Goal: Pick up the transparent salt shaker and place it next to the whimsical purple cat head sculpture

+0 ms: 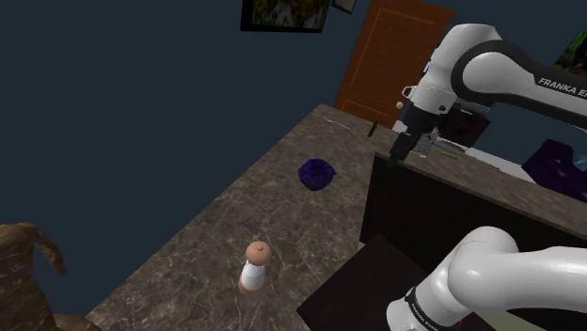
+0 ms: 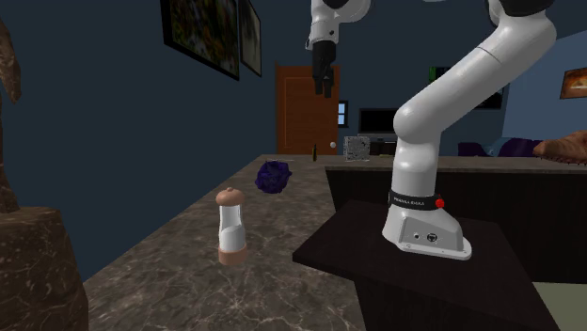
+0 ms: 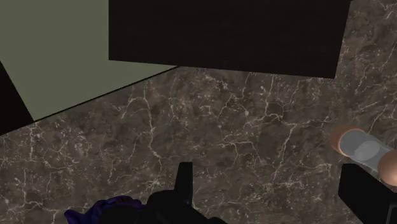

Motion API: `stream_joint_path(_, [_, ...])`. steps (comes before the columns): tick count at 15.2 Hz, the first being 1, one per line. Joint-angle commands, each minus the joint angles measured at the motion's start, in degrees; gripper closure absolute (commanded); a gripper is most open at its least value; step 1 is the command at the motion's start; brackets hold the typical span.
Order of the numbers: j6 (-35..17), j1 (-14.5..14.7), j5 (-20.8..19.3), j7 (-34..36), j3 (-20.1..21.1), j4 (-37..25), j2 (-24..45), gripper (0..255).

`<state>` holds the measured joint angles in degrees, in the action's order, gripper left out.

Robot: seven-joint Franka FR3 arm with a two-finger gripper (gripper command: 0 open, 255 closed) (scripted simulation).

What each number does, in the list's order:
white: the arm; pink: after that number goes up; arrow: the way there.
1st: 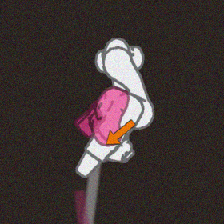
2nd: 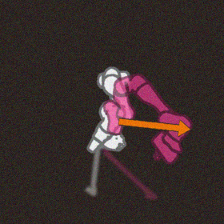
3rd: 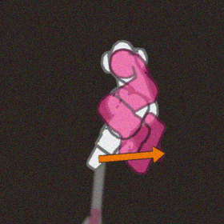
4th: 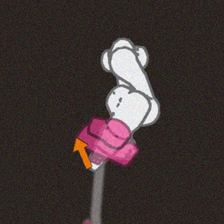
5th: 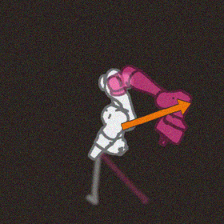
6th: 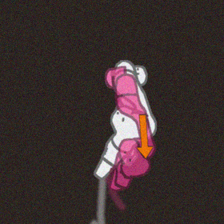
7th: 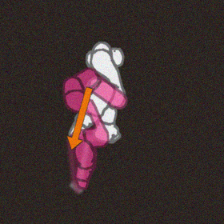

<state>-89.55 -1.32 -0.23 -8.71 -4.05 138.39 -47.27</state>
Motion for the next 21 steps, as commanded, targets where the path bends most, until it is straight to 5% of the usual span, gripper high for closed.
stream_joint_path(1, [0.0, 0.0, 0.0, 0.0, 0.0, 0.0, 0.0, 0])
stream_joint_path(11, [-14.88, 5.11, 8.95, 8.88, 9.0, 9.54, 3.93, 0])
stream_joint_path(21, [-32.33, 10.4, 16.83, 16.73, 18.76, 11.62, 16.76, 0])
